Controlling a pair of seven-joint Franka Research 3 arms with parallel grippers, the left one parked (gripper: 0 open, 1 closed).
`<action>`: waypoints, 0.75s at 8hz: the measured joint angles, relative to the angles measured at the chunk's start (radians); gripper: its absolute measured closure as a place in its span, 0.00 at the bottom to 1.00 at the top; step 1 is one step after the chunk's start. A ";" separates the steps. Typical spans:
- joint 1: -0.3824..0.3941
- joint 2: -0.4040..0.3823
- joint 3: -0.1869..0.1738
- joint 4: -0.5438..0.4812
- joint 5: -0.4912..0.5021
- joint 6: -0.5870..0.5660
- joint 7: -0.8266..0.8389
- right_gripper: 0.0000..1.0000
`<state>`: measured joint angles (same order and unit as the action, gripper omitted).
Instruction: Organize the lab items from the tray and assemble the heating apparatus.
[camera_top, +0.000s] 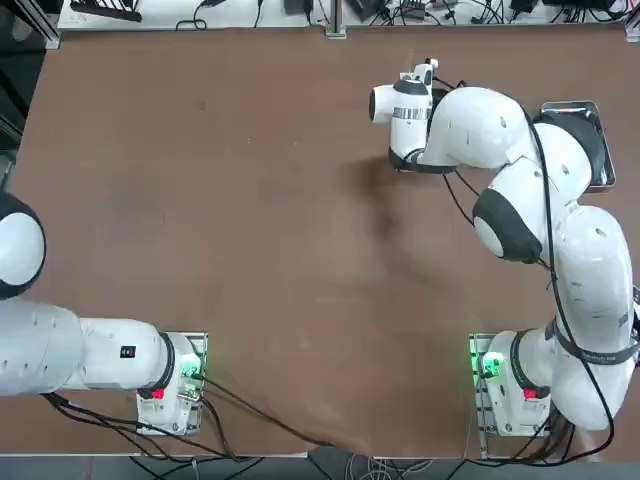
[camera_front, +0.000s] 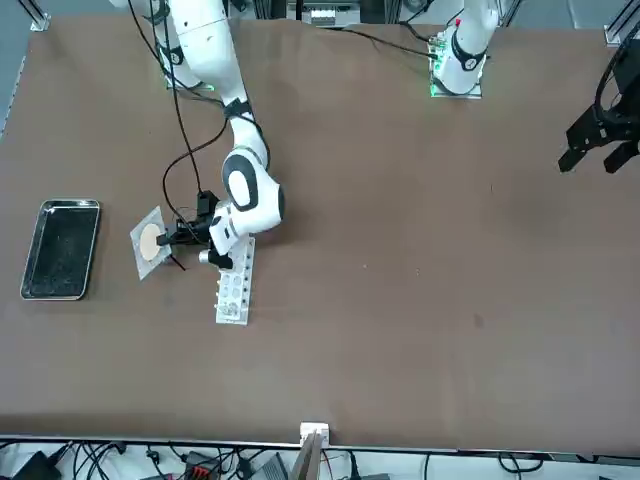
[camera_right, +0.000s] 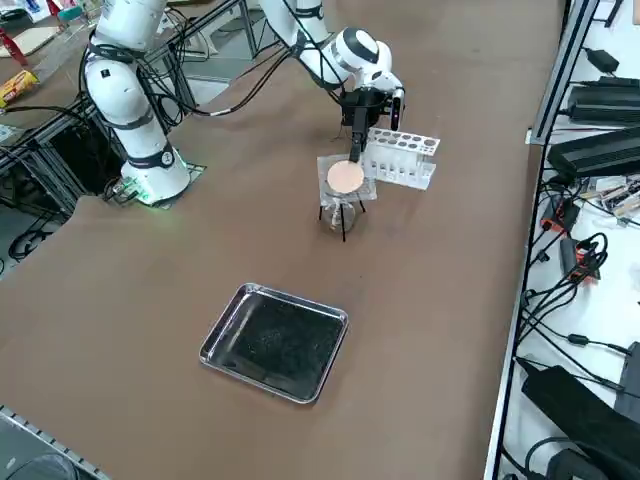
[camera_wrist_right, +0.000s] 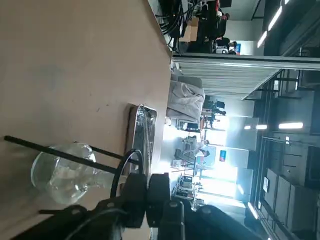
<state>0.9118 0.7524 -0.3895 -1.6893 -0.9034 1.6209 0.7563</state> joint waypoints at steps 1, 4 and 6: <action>0.000 0.000 0.000 0.000 0.005 0.000 0.000 0.91; 0.000 0.002 0.001 0.000 0.024 0.000 0.000 0.87; 0.004 0.002 0.002 0.000 0.042 0.000 0.000 0.87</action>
<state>0.9159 0.7543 -0.3879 -1.6895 -0.8616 1.6209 0.7564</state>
